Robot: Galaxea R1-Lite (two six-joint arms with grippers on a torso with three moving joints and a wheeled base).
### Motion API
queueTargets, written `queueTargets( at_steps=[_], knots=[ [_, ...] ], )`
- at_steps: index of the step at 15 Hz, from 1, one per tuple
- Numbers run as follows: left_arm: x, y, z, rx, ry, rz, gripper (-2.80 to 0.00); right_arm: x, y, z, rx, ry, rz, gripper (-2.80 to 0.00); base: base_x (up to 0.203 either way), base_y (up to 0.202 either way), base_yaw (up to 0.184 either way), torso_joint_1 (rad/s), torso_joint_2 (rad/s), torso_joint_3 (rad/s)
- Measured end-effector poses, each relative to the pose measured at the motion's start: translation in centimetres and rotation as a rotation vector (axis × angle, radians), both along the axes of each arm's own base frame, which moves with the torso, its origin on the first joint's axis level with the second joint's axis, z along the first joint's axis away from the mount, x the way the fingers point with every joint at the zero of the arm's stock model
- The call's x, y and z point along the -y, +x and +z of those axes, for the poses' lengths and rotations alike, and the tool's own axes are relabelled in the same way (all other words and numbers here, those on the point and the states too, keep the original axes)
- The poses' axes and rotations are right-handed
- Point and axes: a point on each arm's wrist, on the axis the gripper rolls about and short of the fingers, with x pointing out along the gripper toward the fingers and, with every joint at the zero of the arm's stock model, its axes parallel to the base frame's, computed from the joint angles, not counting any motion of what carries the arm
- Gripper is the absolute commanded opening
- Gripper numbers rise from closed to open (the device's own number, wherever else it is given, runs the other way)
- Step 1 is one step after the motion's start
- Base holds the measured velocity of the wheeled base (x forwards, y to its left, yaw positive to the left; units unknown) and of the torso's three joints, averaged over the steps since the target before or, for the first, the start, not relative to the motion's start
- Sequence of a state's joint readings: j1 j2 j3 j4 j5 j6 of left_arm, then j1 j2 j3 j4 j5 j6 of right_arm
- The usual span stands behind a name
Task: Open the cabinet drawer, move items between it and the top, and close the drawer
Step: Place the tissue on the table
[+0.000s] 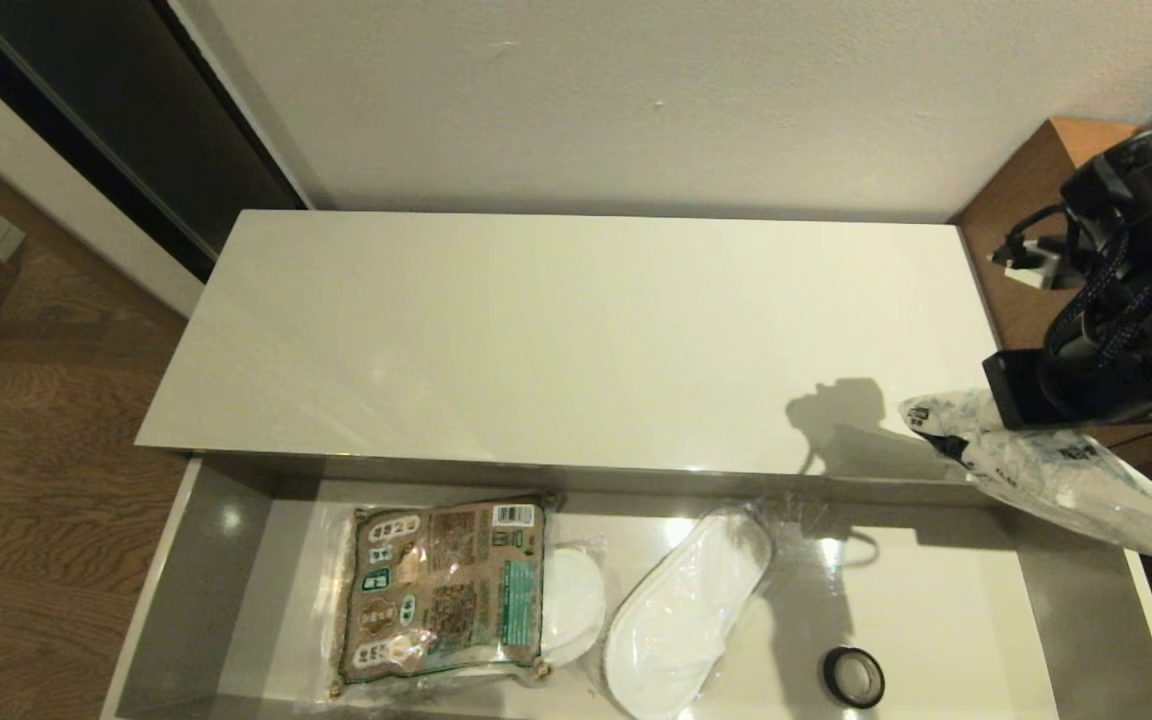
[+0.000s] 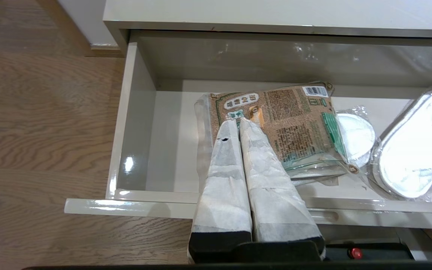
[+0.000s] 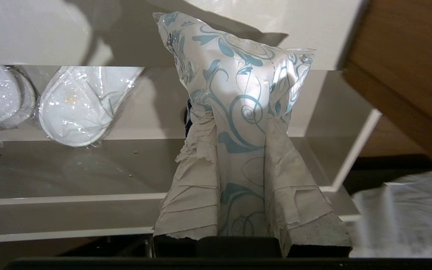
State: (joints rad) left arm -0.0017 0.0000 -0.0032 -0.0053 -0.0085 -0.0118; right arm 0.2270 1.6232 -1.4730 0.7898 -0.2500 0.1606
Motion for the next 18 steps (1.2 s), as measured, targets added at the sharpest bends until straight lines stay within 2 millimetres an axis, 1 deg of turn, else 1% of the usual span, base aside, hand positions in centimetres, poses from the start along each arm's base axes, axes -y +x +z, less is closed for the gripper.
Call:
queueTargets(
  at_steps=[1,3,5,7,8,11,13,15,16,18],
  knots=[
    [0.0,0.0,0.0,0.000,0.000,0.001,-2.80,-0.1,0.0,0.8,-0.007,-0.012,-0.002,-2.80,0.000,0.000,0.000,0.000,0.00,0.000],
    [0.0,0.0,0.0,0.000,0.000,0.001,-2.80,-0.3,1.0,1.7,0.009,-0.050,-0.030,-2.80,0.000,0.000,0.000,0.000,0.00,0.000],
    [0.0,0.0,0.0,0.000,0.000,0.000,-2.80,-0.6,2.9,2.0,0.036,-0.089,-0.061,-2.80,0.000,0.000,0.000,0.000,0.00,0.000],
    [0.0,0.0,0.0,0.000,0.000,0.001,-2.80,-0.9,5.1,1.7,0.048,-0.108,-0.083,-2.80,0.000,0.000,0.000,0.000,0.00,0.000],
    [0.0,0.0,0.0,0.000,0.000,0.000,-2.80,-1.0,6.2,1.5,0.054,-0.120,-0.093,0.00,0.000,0.000,0.000,0.000,0.00,0.000],
    [0.0,0.0,0.0,0.000,0.000,0.001,-2.80,-1.2,9.9,0.5,0.120,-0.192,-0.118,0.00,0.000,0.000,0.000,0.000,0.00,0.000],
    [0.0,0.0,0.0,0.000,0.000,0.002,-2.80,-1.3,11.6,0.3,0.188,-0.261,-0.128,0.00,0.000,0.000,0.000,0.000,0.00,0.000],
    [0.0,0.0,0.0,0.000,0.000,0.001,-2.80,-1.3,11.8,-0.2,0.170,-0.274,-0.121,0.00,0.000,0.000,0.000,0.000,0.00,0.000],
    [0.0,0.0,0.0,0.000,0.000,0.000,-2.80,-1.2,11.5,-0.3,0.147,-0.277,-0.118,0.00,0.000,0.000,0.000,0.000,0.00,0.000],
    [0.0,0.0,0.0,0.001,0.000,0.001,-2.80,-1.2,10.2,-0.5,0.088,-0.274,-0.117,0.00,0.000,0.000,0.000,0.000,0.00,0.000]
  ],
)
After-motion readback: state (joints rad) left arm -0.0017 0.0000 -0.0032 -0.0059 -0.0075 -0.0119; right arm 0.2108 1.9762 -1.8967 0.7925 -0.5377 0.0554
